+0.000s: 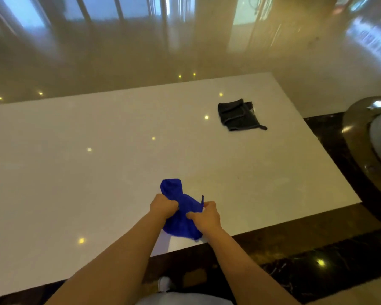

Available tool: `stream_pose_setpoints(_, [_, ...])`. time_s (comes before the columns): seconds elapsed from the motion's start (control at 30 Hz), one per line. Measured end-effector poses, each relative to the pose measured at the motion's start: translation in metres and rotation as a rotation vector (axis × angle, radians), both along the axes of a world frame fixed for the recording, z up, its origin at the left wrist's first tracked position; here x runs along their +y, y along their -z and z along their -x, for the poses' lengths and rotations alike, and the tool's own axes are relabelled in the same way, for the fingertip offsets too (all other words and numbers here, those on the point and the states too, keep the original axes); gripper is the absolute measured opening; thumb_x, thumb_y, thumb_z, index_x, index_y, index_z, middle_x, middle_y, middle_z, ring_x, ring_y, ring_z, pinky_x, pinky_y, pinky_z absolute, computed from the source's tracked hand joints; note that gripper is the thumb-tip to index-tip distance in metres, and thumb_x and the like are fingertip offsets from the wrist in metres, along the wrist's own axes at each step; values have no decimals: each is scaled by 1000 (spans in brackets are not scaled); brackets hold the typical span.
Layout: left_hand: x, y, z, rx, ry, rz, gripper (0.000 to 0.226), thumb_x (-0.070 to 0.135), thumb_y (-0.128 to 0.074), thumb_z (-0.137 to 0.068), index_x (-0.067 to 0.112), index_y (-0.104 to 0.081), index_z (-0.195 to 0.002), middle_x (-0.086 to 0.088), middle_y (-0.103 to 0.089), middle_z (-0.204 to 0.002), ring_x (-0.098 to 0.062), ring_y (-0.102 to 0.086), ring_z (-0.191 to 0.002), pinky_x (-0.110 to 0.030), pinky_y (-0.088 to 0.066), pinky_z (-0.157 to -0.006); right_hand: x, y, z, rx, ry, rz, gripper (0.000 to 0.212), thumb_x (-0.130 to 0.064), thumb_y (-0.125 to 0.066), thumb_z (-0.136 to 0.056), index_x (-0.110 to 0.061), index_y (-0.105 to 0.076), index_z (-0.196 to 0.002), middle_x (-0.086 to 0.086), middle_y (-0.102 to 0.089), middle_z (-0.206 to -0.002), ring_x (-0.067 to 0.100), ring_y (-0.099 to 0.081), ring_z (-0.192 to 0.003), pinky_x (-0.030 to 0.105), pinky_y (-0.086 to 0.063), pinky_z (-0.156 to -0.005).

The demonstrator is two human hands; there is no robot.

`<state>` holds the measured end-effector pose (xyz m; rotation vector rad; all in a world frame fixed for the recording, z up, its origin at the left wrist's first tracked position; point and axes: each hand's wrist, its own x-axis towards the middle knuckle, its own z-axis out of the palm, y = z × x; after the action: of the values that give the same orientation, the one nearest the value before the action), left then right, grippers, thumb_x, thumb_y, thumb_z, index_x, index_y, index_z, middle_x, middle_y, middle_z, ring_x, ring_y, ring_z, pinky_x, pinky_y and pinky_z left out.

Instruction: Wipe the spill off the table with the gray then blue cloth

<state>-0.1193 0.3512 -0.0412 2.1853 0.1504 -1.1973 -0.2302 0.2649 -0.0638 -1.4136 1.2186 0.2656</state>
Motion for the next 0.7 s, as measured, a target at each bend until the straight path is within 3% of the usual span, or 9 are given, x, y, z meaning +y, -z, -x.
stream_pose_setpoints(0.07, [-18, -18, -9, 326, -198, 170, 10, -4, -64, -88, 4, -58, -91, -19, -66, -93, -33, -65, -83, -45, -55, -71, -26, -11, -1, -81, 135, -224, 36, -5, -76, -86, 6, -61, -116, 26, -69, -123, 40, -69, -109, 51, -58, -94])
stream_pose_setpoints(0.13, [-40, -35, -16, 486, -191, 275, 22, 1, -68, -88, 2, -62, -110, -22, -70, -109, -38, -68, -98, -48, -57, -73, -62, -29, 2, -172, 216, -332, 34, -3, -72, -87, 5, -64, -119, 25, -72, -120, 40, -69, -110, 49, -59, -94])
stream_pose_setpoints(0.2, [-76, -48, -22, 474, -192, 432, 33, -1, -68, -87, 6, -63, -119, -21, -69, -120, -40, -66, -109, -50, -59, -78, -111, -46, 8, -286, 272, -373, 32, -2, -67, -90, 0, -64, -122, 22, -73, -120, 40, -69, -111, 50, -58, -94])
stream_pose_setpoints(0.3, [-138, -69, -21, 389, -215, 625, 42, -8, -69, -83, 14, -65, -118, -15, -68, -121, -37, -66, -108, -47, -62, -68, -191, -65, 16, -425, 303, -362, 32, -3, -65, -94, -5, -62, -126, 19, -73, -123, 40, -68, -115, 54, -57, -98])
stream_pose_setpoints(0.37, [-177, -75, -17, 354, -243, 675, 50, -10, -70, -82, 14, -59, -125, -14, -64, -125, -37, -64, -111, -48, -62, -73, -239, -73, 19, -440, 306, -302, 32, -4, -65, -95, -7, -62, -127, 17, -73, -124, 40, -68, -115, 57, -55, -100])
stream_pose_setpoints(0.53, [-255, -59, -7, 347, -344, 699, 61, -11, -67, -83, 15, -50, -136, -12, -63, -125, -36, -62, -111, -49, -59, -85, -327, -64, 12, -362, 262, -135, 29, -7, -63, -97, -13, -61, -125, 14, -69, -128, 35, -65, -115, 57, -55, -100])
stream_pose_setpoints(0.7, [-278, -19, 7, 261, -420, 507, 81, -17, -67, -81, 15, -36, -149, -20, -48, -145, -41, -57, -119, -57, -54, -95, -364, -27, 1, -163, 126, 73, 46, -8, -60, -100, -17, -51, -144, 13, -62, -137, 30, -63, -117, 50, -56, -101])
